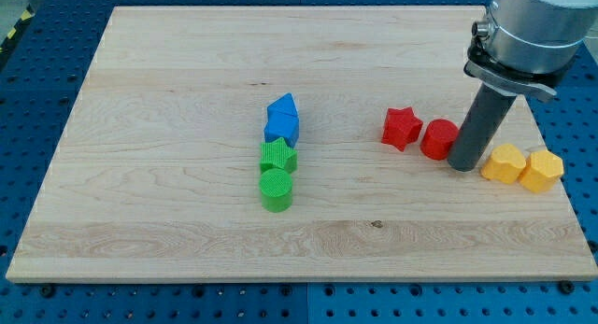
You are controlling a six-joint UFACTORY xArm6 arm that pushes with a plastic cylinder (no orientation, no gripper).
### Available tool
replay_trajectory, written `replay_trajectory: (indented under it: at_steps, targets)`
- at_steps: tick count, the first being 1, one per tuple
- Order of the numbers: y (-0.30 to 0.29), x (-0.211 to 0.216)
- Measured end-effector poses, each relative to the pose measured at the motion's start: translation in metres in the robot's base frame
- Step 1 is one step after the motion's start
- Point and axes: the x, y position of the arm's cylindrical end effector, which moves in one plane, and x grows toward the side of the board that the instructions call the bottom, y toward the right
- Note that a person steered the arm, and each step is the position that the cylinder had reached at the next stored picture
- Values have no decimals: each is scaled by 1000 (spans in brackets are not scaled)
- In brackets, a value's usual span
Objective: Slide the red circle above the red star
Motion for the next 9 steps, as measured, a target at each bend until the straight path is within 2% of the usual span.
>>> replay_trajectory:
  at_steps: [5, 8, 9]
  targets:
    - [0, -46]
    - [-47, -81]
    - [-21, -75]
